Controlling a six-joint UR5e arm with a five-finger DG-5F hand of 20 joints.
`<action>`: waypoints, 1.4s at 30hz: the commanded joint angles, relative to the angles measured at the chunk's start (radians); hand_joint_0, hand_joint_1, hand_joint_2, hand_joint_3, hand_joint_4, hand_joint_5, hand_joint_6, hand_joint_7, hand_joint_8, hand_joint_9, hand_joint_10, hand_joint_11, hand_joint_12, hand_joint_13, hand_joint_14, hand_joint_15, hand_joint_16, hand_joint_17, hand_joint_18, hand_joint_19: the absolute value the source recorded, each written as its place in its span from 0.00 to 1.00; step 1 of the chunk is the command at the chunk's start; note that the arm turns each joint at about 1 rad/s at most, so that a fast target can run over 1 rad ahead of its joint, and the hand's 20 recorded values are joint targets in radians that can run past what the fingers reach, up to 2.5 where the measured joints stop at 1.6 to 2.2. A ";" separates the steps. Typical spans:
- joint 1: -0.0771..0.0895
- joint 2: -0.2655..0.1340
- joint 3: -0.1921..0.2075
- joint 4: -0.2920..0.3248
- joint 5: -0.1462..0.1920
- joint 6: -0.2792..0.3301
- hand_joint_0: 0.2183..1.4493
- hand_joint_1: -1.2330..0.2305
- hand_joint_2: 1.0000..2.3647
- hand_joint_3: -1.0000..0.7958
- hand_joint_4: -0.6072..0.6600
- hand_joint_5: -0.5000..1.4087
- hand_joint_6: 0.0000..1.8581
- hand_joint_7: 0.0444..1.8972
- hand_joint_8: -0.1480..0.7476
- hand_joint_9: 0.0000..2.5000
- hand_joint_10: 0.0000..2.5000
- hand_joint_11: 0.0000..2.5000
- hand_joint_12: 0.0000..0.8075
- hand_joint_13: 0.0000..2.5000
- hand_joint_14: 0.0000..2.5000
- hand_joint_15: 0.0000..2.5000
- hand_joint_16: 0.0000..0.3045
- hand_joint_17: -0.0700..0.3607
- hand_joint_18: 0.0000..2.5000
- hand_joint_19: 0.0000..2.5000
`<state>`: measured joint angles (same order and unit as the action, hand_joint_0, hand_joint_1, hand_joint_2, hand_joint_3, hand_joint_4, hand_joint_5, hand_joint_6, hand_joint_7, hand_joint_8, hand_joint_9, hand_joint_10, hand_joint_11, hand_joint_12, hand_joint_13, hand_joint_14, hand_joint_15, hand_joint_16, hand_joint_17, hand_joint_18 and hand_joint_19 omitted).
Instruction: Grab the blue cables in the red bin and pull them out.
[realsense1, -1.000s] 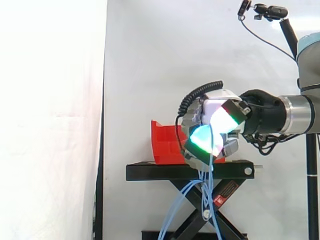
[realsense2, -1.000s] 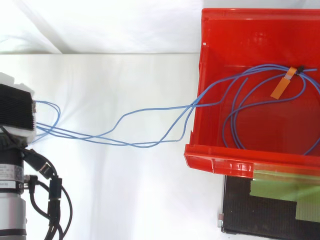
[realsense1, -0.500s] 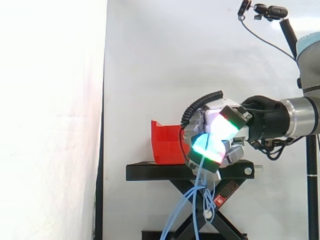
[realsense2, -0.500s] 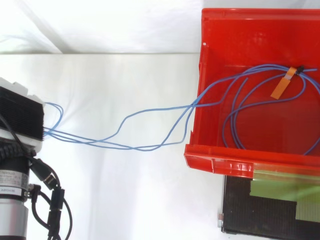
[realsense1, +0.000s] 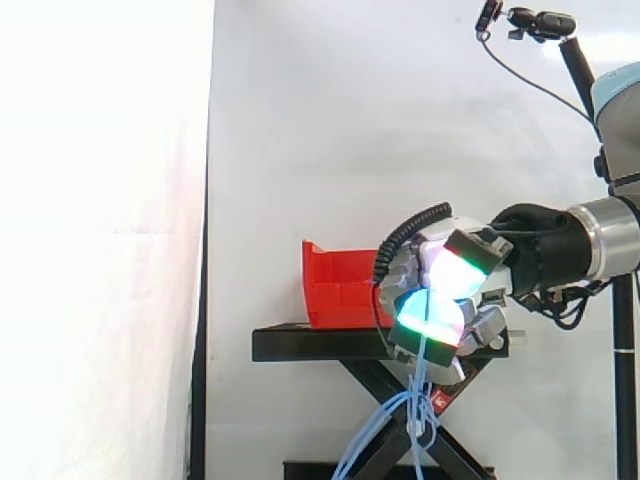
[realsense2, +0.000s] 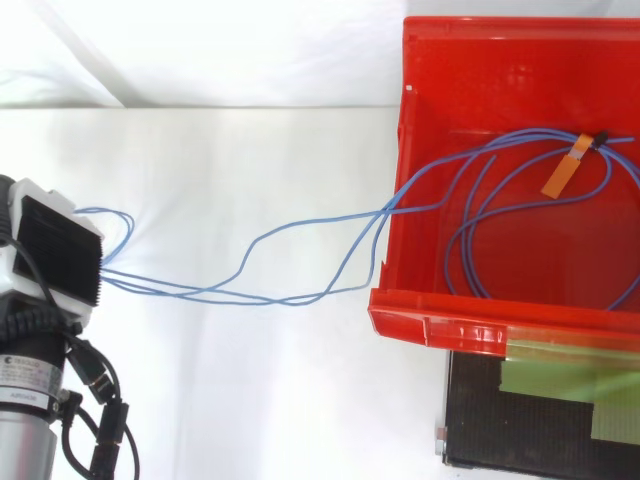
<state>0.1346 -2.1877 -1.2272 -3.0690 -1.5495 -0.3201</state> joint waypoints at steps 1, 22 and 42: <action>0.000 0.000 0.000 -0.013 0.000 0.008 0.43 0.23 0.00 0.00 0.66 0.84 0.00 0.40 0.25 0.55 0.01 0.78 0.52 0.67 0.02 0.66 0.15 0.40 0.40 0.45; 0.003 -0.001 -0.002 -0.059 0.000 0.036 0.41 0.27 0.00 0.00 0.66 0.83 0.00 0.39 0.25 0.56 0.01 0.78 0.53 0.68 0.02 0.66 0.15 0.41 0.40 0.45; 0.002 -0.001 0.000 -0.057 -0.001 0.036 0.37 0.30 0.00 0.00 0.67 0.83 0.01 0.37 0.27 0.56 0.01 0.80 0.55 0.68 0.02 0.65 0.17 0.43 0.41 0.43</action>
<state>0.1364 -2.1879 -1.2272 -3.1263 -1.5506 -0.2845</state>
